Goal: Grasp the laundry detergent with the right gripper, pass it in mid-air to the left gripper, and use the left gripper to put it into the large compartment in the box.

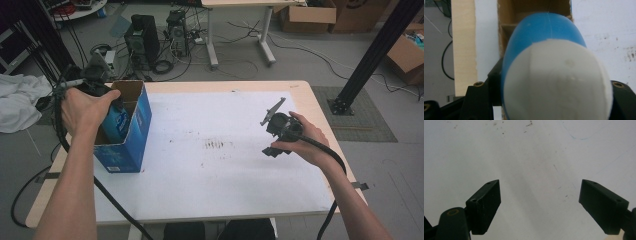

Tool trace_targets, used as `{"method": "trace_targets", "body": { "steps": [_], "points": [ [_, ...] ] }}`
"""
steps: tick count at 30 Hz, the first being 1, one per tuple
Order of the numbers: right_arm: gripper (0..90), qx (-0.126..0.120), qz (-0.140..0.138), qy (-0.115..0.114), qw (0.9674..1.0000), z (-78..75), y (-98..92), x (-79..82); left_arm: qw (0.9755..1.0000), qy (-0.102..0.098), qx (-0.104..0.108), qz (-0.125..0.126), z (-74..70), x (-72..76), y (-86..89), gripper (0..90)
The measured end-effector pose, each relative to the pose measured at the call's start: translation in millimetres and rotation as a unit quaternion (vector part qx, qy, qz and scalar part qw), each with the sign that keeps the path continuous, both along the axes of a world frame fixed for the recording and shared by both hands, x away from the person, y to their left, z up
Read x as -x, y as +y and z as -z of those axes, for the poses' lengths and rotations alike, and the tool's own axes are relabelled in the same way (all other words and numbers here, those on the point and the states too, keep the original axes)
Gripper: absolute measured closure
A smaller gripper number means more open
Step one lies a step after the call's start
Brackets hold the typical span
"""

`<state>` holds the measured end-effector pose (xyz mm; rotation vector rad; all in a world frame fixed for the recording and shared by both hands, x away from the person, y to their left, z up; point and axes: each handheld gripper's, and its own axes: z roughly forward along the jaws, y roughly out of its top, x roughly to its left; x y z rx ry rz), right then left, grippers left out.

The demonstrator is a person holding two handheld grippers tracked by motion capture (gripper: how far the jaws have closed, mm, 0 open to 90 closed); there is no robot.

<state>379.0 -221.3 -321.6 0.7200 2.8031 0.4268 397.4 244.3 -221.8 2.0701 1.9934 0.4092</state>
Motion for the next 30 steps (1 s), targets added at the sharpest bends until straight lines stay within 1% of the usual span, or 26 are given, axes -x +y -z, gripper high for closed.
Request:
{"method": "trace_targets", "body": {
  "steps": [1, 2, 3, 4, 6, 11, 12, 14, 15, 19, 21, 25, 30],
  "points": [
    [17.8, 0.000, -0.001, 0.001, 1.0000, 0.6, 0.3, 0.9, 1.0000, -0.001, 0.001, -0.006, 6.4, -0.4, 0.4, 38.2],
    [17.8, 0.002, -0.002, 0.003, 1.0000, 0.7, 0.2, 1.5, 1.0000, -0.001, 0.001, -0.006, 6.4, -0.4, 0.4, 38.2],
    [17.8, 0.002, -0.002, 0.003, 1.0000, 0.7, 0.2, 1.5, 1.0000, 0.002, -0.002, -0.004, 11.0, -0.9, 0.3, 38.2],
    [17.9, 0.003, -0.005, 0.002, 1.0000, 1.7, -0.1, 2.4, 1.0000, 0.002, -0.004, -0.009, 17.6, -1.3, 1.0, 38.2],
    [17.9, 0.004, -0.002, 0.002, 1.0000, 2.3, -1.2, 2.9, 0.9999, 0.005, -0.006, -0.009, 24.2, -1.5, 1.1, 38.2],
    [17.9, 0.005, 0.002, 0.002, 1.0000, 3.4, -3.4, 3.2, 0.9999, 0.005, 0.001, -0.015, 39.3, -1.0, 3.9, 38.2],
    [17.9, 0.004, 0.003, 0.003, 1.0000, 4.0, -3.5, 3.7, 0.9999, 0.011, -0.002, -0.008, 42.0, -1.4, 4.1, 38.2],
    [18.0, 0.005, 0.004, 0.004, 1.0000, 5.2, -3.5, 4.1, 0.9999, 0.013, -0.002, -0.010, 47.2, -1.7, 4.7, 38.2],
    [18.0, 0.004, 0.003, 0.004, 1.0000, 6.3, -3.4, 4.0, 0.9999, 0.013, -0.002, -0.010, 47.2, -1.7, 4.7, 38.2],
    [18.1, 0.008, 0.003, 0.006, 0.9999, 8.3, -2.9, 4.5, 0.9998, 0.009, -0.002, -0.016, 54.5, -1.3, 6.0, 38.1],
    [18.1, 0.009, 0.003, 0.006, 0.9999, 8.5, -2.8, 4.6, 0.9998, 0.012, -0.004, -0.014, 56.5, -1.1, 5.5, 38.1],
    [18.1, 0.008, 0.004, 0.006, 0.9999, 9.5, -1.8, 4.9, 0.9998, 0.008, -0.001, -0.018, 61.5, -0.8, 4.6, 38.1],
    [18.2, 0.010, 0.003, 0.007, 0.9999, 11.0, -2.3, 5.7, 0.9997, 0.012, -0.003, -0.022, 69.1, -0.2, 4.6, 38.1]
  ]
}}
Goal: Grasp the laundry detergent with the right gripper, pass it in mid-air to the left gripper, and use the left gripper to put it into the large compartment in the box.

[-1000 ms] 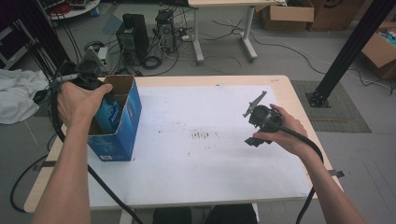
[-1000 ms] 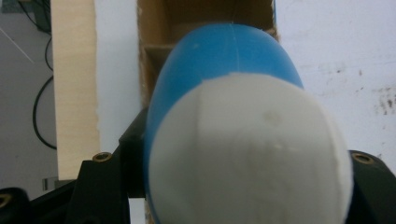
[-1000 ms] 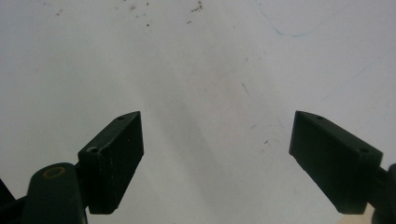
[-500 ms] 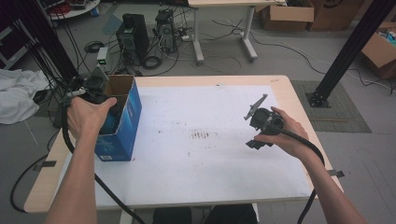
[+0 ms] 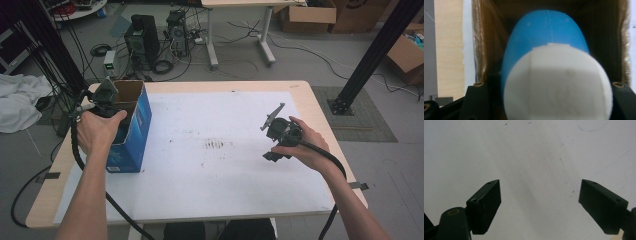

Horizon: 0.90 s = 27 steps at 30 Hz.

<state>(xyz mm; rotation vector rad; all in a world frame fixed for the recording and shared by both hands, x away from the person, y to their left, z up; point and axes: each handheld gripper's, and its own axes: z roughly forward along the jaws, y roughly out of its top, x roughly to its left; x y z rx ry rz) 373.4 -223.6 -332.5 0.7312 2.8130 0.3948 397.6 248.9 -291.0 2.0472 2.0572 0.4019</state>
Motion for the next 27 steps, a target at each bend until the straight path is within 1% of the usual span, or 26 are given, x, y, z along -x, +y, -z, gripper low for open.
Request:
{"method": "trace_targets", "body": {
  "steps": [1, 5, 10, 13, 18, 20, 26, 27],
  "points": [
    [18.2, 0.000, 0.001, 0.001, 1.0000, 0.3, -0.2, 0.3, 1.0000, 0.003, -0.002, 0.002, 1.1, 0.0, 0.1, 38.1],
    [18.2, 0.001, 0.001, 0.001, 1.0000, 1.0, -1.4, 0.6, 1.0000, 0.002, 0.001, -0.002, 3.4, 0.3, 1.2, 38.1],
    [18.3, 0.002, 0.001, 0.003, 1.0000, 2.1, -0.5, 0.6, 1.0000, 0.005, 0.000, -0.001, 4.0, 0.2, 0.9, 38.1],
    [18.3, 0.002, 0.000, 0.004, 1.0000, 2.7, 0.8, 0.8, 0.9999, 0.012, 0.001, 0.000, 3.7, 0.0, 1.0, 38.1],
    [18.4, 0.001, -0.001, 0.003, 1.0000, 3.0, 1.4, 0.9, 0.9998, 0.017, 0.000, 0.000, 3.0, 0.6, 0.6, 38.1],
    [18.4, 0.003, -0.002, 0.004, 1.0000, 3.3, 0.9, 1.2, 0.9996, 0.027, -0.003, 0.002, 1.9, 0.8, -0.7, 38.1],
    [18.4, 0.002, 0.001, 0.004, 1.0000, 3.6, 0.1, 1.8, 0.9996, 0.026, -0.006, 0.003, 2.1, 1.2, -2.2, 38.1],
    [18.4, 0.002, 0.000, 0.005, 1.0000, 3.9, 0.1, 2.0, 0.9997, 0.022, -0.007, 0.002, 2.7, 1.7, -2.6, 38.0]
  ]
}}
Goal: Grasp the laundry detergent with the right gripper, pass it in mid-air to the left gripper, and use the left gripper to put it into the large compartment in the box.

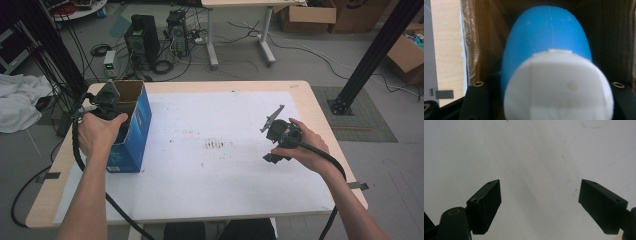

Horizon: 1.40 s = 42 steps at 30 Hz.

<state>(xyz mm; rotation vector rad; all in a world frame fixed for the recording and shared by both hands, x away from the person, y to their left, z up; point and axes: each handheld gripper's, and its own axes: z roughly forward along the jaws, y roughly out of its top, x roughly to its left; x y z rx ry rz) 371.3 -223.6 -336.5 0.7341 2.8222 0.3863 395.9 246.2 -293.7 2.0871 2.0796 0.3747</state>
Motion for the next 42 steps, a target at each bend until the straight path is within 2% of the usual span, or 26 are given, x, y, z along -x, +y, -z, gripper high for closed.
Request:
{"method": "trace_targets", "body": {
  "steps": [13, 23, 35, 42],
  "points": [
    [18.4, -0.001, 0.000, -0.002, 1.0000, -1.1, -0.7, -0.2, 0.9999, -0.009, 0.003, -0.003, 0.8, 1.0, 0.6, 37.9],
    [18.4, 0.001, -0.001, 0.001, 1.0000, 0.7, 0.5, -0.1, 1.0000, -0.005, 0.005, 0.000, 0.2, 0.5, 0.3, 37.6],
    [18.3, 0.001, -0.002, 0.002, 1.0000, 0.8, 1.6, -0.3, 0.9999, -0.010, 0.008, -0.002, -3.8, 2.3, 0.2, 32.3],
    [18.3, 0.001, -0.003, 0.001, 1.0000, 0.7, 1.9, -0.2, 0.9998, -0.017, 0.006, -0.002, -10.3, 2.3, -0.6, 32.2]
  ]
}}
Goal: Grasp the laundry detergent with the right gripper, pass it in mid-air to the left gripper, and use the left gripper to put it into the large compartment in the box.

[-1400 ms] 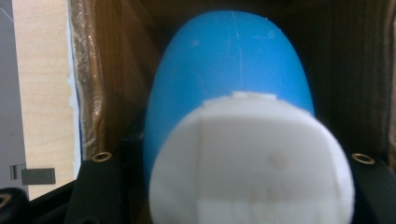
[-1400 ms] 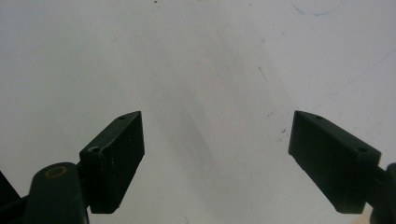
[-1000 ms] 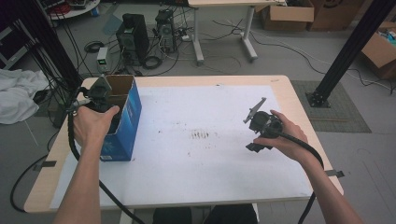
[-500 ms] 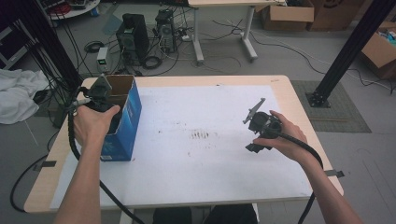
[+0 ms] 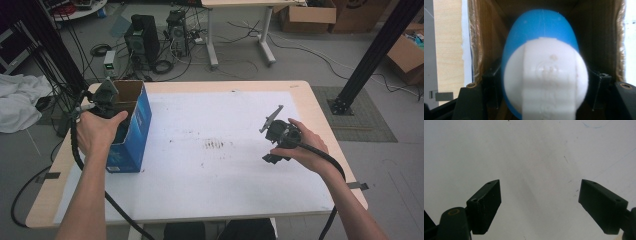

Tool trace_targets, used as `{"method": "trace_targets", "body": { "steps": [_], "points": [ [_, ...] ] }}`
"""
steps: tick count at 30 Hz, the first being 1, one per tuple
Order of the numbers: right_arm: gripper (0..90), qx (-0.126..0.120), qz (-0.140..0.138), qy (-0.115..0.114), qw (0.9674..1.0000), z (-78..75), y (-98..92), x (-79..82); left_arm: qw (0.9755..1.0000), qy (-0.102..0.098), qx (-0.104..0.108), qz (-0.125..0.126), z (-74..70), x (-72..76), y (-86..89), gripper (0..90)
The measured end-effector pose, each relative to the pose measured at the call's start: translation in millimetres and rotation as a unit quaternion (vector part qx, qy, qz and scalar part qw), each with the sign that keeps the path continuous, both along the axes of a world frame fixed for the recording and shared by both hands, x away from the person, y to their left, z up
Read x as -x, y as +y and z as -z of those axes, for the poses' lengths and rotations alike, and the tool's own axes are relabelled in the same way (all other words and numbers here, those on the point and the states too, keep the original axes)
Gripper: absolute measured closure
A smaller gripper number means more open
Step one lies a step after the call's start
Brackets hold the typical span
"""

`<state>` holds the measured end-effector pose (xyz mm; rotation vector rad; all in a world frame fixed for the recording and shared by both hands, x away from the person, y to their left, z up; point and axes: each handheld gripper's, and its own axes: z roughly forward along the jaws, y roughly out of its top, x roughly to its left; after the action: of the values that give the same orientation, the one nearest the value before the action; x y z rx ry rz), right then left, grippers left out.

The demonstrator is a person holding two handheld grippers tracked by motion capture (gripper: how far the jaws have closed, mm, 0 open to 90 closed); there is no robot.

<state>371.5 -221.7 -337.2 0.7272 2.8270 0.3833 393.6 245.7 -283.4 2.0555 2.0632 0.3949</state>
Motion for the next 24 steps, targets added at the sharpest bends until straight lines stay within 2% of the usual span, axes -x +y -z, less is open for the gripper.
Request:
{"method": "trace_targets", "body": {
  "steps": [13, 24],
  "points": [
    [18.3, 0.004, 0.002, 0.003, 1.0000, 0.6, 0.1, -0.2, 0.9997, -0.022, -0.009, 0.001, -17.5, 0.8, -2.6, 29.6],
    [18.3, 0.005, 0.002, 0.005, 1.0000, 0.4, 1.2, 0.1, 0.9995, -0.030, -0.012, 0.002, -29.6, 1.4, -4.5, 24.2]
  ]
}}
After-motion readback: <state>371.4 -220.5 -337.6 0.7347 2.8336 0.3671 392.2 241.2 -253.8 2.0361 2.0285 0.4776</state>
